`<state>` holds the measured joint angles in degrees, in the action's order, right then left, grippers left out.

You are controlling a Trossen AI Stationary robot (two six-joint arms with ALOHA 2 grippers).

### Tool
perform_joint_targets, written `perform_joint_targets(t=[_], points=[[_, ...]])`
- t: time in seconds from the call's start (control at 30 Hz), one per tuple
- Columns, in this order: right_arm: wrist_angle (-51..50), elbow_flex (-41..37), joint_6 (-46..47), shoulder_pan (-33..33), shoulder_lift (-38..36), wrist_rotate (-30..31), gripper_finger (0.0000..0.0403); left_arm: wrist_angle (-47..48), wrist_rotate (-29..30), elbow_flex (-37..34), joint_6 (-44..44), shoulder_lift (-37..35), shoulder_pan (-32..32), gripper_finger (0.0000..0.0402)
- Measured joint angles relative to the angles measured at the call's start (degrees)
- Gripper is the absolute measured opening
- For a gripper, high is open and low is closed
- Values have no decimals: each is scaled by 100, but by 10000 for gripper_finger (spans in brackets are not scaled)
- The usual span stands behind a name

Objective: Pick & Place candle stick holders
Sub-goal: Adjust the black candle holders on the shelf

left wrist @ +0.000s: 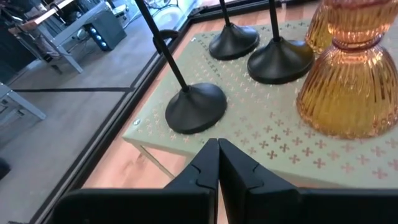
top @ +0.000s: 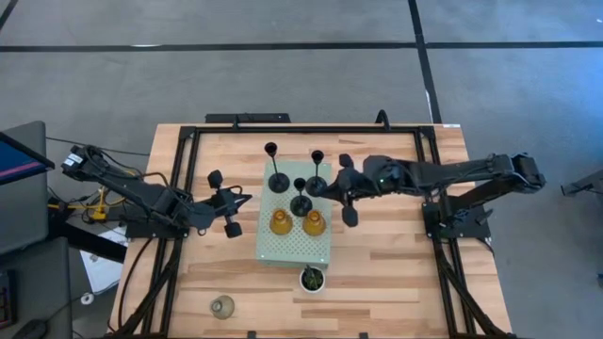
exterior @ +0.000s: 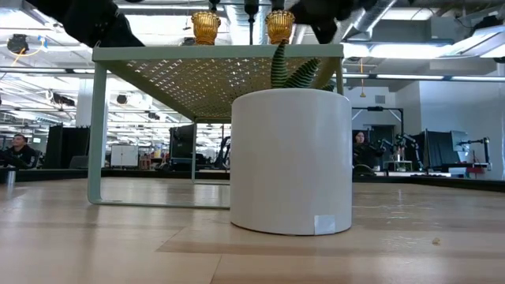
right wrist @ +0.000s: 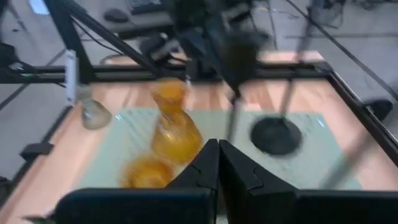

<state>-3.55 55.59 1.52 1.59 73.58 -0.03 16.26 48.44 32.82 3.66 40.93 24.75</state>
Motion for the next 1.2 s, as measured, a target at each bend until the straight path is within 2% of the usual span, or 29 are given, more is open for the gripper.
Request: perform_joint_targets(t=[0.17, 0.43, 0.53, 0.67, 0.8, 0.97, 1.2], points=[[-219, 620, -43, 233, 522, -4, 0, -64, 0, 0, 2, 2, 0, 5], [-1469, 1639, -54, 290, 1203, 2, 0, -75, -2, 2, -21, 2, 0, 5], [-1534, 1723, -59, 320, 1201, 31, 0, -75, -2, 2, -137, 2, 0, 5], [-1582, 1725, -57, 338, 1200, 381, 4, -75, -2, 2, -192, 4, 0, 5], [-1601, 1725, 15, 353, 1200, 709, 39, -81, -3, 2, -326, 4, 0, 5], [-1596, 1725, 534, 353, 1200, 1435, 99, -88, -4, 2, -341, 4, 0, 5], [-1410, 1723, 813, 356, 1200, 1334, 145, -88, -4, 2, -343, 4, 0, 5]])
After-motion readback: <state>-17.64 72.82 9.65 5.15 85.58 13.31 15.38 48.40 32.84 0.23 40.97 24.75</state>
